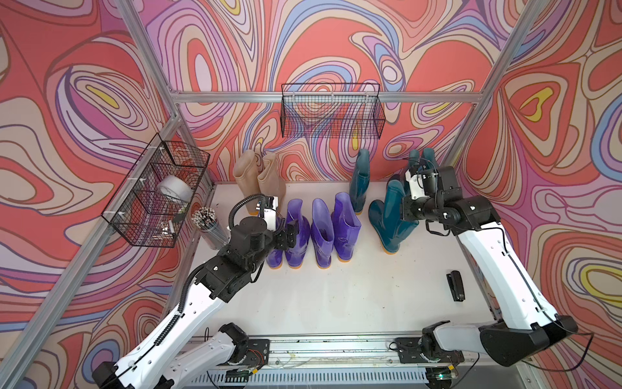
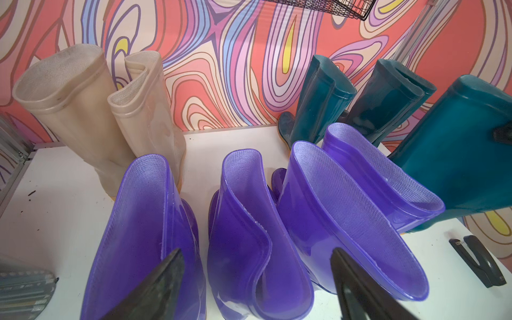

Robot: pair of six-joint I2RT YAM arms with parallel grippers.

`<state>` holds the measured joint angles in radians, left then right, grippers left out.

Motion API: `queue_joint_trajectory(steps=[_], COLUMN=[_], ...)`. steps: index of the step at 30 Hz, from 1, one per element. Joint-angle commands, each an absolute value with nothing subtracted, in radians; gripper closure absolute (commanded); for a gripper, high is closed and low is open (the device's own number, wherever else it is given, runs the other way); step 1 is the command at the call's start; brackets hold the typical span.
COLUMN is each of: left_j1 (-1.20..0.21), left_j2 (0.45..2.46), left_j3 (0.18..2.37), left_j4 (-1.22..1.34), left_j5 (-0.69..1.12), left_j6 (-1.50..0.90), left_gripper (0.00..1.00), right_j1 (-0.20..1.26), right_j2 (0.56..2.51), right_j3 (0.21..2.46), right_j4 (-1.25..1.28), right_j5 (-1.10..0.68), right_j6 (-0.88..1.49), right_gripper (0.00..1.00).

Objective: Match and arrange rain boots in pairs
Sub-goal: Pick up the rain boot at the center of the board, then pair a pair of rain boots at the center of the board.

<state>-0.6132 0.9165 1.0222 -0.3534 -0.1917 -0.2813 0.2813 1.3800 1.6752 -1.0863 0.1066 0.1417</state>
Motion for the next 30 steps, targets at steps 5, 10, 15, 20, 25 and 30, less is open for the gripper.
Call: queue_joint_trajectory(steps=[5, 10, 15, 20, 25, 30], left_j1=[-0.606, -0.606, -0.606, -0.606, -0.606, -0.606], left_j2=[0.900, 0.890, 0.884, 0.885, 0.885, 0.888], left_j3=[1.011, 1.010, 1.008, 1.008, 1.008, 1.005], left_j4=[-0.331, -0.328, -0.327, -0.325, -0.325, -0.323], left_j5=[-0.210, -0.217, -0.221, -0.216, -0.218, -0.219], left_j6=[-0.281, -0.275, -0.272, -0.273, -0.270, -0.270], left_gripper=[0.15, 0.15, 0.15, 0.15, 0.15, 0.15], right_j1=[0.282, 0.272, 0.250, 0.200, 0.159, 0.128], right_j2=[1.580, 1.704, 1.761, 1.862, 1.974, 2.080], right_j3=[1.868, 1.977, 2.020, 2.085, 2.190, 2.315], right_j4=[-0.933, -0.945, -0.911, -0.892, -0.893, -0.910], right_j5=[0.333, 0.380, 0.360, 0.343, 0.297, 0.296], right_j6=[0.191, 0.208, 0.223, 0.219, 0.197, 0.233], right_gripper=[1.00, 1.00, 1.00, 1.00, 1.00, 1.00])
